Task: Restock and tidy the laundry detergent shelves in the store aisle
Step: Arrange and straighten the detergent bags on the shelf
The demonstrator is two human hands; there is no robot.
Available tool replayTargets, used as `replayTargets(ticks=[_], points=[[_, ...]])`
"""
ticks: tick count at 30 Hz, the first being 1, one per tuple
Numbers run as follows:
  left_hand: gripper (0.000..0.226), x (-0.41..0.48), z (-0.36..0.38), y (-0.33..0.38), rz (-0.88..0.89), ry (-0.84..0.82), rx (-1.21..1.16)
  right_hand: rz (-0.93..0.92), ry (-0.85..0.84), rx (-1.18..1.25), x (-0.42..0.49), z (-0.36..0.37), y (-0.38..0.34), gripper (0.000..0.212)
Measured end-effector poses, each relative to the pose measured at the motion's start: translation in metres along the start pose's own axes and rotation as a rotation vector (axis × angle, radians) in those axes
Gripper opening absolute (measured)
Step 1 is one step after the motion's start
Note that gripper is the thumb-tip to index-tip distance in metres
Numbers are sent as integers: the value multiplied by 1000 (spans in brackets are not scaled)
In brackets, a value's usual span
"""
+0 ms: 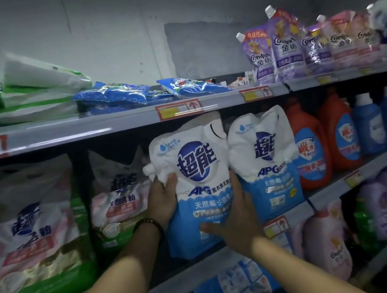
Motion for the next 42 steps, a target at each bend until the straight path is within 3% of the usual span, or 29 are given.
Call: replayTargets(ticks=[3,5,8,12,17,22,27,33,36,40,42], points=[[63,13,9,-31,72,124,158,23,1,-29,-2,11,24,147],[57,-4,18,-34,131,245,139,37,-3,-70,-1,15,32,145],[60,-42,29,-18,314,415,326,78,-68,-141,5,12,30,143],[73,-69,32,-33,344,218,449,-69,55,-202,5,-3,6,110],[80,-80,29,-44,197,129,272,-278,169,-519,16,5,-22,76],[53,-64,26,-52,66,189,231,-178,234,-620,47,36,-28,72],[52,-49,25,-64,-54,355,149,-88,165,-724,71,57,-39,68],[54,-54,28,-67,5,232,297,-77,215,-689,61,52,-24,69],[54,-50,24,-62,-26,126,369,-69,135,-699,64,50,-26,73],[57,-47,13,-54,-157,-140,590,32,-201,-710,65,27,-29,82],[64,-55,6,-46,-230,-151,653,64,-328,-693,59,9,-27,85]])
Point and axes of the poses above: each hand's wrist, its own x-axis towards the middle knuckle, its own z-axis out of the palm, y = z × x, the point moved 2 cm from there along x, towards the middle knuckle, and after that the axes turned 8 degrees about z, right-handed, at the moved point
